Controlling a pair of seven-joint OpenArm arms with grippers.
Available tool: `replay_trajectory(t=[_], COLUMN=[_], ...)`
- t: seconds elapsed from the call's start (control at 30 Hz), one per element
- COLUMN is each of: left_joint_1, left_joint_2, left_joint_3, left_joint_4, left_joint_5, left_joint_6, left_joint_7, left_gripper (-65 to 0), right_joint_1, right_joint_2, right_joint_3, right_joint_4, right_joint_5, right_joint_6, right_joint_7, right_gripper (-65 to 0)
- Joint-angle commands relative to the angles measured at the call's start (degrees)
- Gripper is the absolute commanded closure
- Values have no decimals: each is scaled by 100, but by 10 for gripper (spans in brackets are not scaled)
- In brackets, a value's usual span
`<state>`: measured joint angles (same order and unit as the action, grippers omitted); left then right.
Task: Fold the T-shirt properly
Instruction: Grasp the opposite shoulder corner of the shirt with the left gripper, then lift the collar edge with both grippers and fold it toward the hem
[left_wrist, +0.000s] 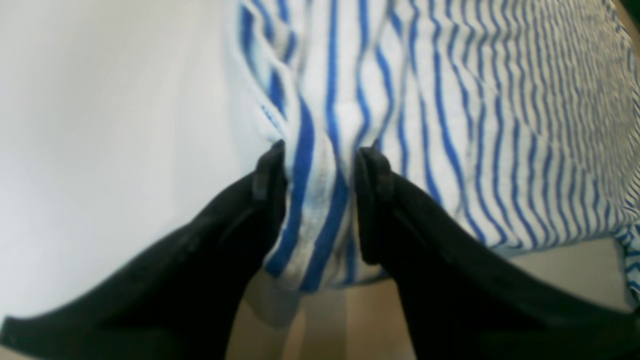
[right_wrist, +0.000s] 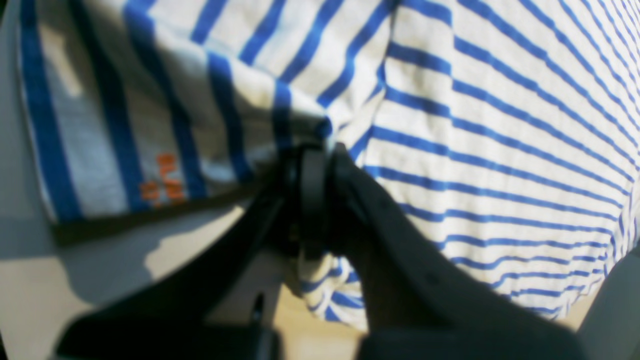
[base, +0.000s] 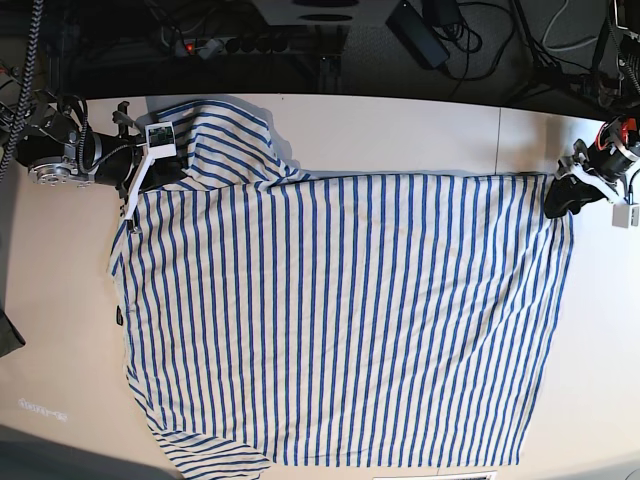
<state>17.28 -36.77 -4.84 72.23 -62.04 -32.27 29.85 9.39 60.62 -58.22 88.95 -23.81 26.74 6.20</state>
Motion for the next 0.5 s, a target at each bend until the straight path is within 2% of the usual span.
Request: replay_trajectory(t=[0.0,0.1,0.17,0.27,0.33,0.47], left_joint_1=[-9,-186,-260,-299,-297,-295], left_joint_2=[9,92,111,72,55,55], left_joint_3=[144,319,328,328,328,328], left_joint_4=[-2,-2,-2,-2,-2,-2], left_joint_5=[254,420,446,461,564,1049], left_joint_6=[-33,-35,-39,-39,-57,-90], left_joint_7=[332,299,138,-260,-544,-667], left_gripper=[-253,-233,-159,-11,0,0], right_joint_1=[-136,-133,-133,-133,-133,-133], right_joint_2=[31,33,33,33,33,33], right_joint_3=[-153,-153,-153,-153,-153,-153], right_joint_4=[-133,-133,-133,-131,-131,-131], right_joint_5=[-166,-164,-101,160,378,481], right_joint_6=[479,479,479,476,476,479], right_joint_7=[-341,-341,-341,-339,-339,-341], right_gripper=[0,0,0,0,0,0])
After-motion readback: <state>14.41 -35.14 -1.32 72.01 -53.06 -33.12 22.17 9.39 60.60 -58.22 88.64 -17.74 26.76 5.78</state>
